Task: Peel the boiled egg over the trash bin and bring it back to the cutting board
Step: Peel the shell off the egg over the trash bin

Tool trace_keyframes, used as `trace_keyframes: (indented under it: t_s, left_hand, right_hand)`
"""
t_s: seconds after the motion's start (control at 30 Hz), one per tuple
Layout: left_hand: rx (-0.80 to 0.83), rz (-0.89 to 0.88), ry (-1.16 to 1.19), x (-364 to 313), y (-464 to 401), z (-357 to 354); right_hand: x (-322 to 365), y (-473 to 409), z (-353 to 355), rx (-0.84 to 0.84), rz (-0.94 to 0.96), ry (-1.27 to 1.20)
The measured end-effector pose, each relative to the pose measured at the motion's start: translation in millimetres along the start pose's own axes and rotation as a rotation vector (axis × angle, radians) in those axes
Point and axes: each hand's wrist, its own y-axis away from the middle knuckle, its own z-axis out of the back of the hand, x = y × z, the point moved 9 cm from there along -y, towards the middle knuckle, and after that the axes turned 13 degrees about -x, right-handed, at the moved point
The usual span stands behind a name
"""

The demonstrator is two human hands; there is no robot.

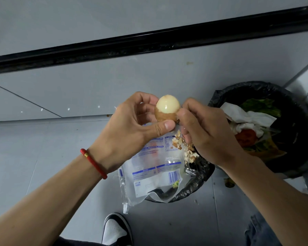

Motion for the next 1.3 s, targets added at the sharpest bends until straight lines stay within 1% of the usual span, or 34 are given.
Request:
trace_keyframes:
  t_s: [0.23, 0.33, 0.43, 0.63, 0.77, 0.87, 1.03, 1.17, 1.3]
  left_hand:
    - [-0.007, -0.021, -0.004, -2, 0, 0]
    - [-0.016, -0.019, 0.004, -1, -1, 1]
    - [-0.008, 0.013, 0.058, 2, 0, -1]
    - [0.027, 0.077, 0.223, 5, 2, -8]
    - [0.059, 0.113, 0.328, 7, 3, -11]
    - [0.078, 0.095, 0.29, 6, 4, -13]
    - [0.044, 0.043, 0.204, 5, 2, -11]
    - [0.038, 0.036, 0.188, 4, 2, -8]
    - [0.044, 0.026, 0.175, 4, 3, -9]
  right_hand:
    - [2, -1, 1, -0.056, 0.095, 0.146]
    - [0, -1, -1, -0.05, 0.075, 0.123]
    - [-1, 0, -2, -0.051, 0.036, 0.082]
    - [3, -2, 1, -0.093, 0.123, 0.224]
    - [4, -2, 4, -0.103, 0.109, 0.176]
    - [5, -1, 2, -0.092, 0.124, 0.211]
    - [10, 0, -3, -0.074, 0.182, 0.273]
    - [10, -1, -1, -0.062, 0.178, 0.273]
    - [7, 0, 0, -0.058, 0.147, 0.222]
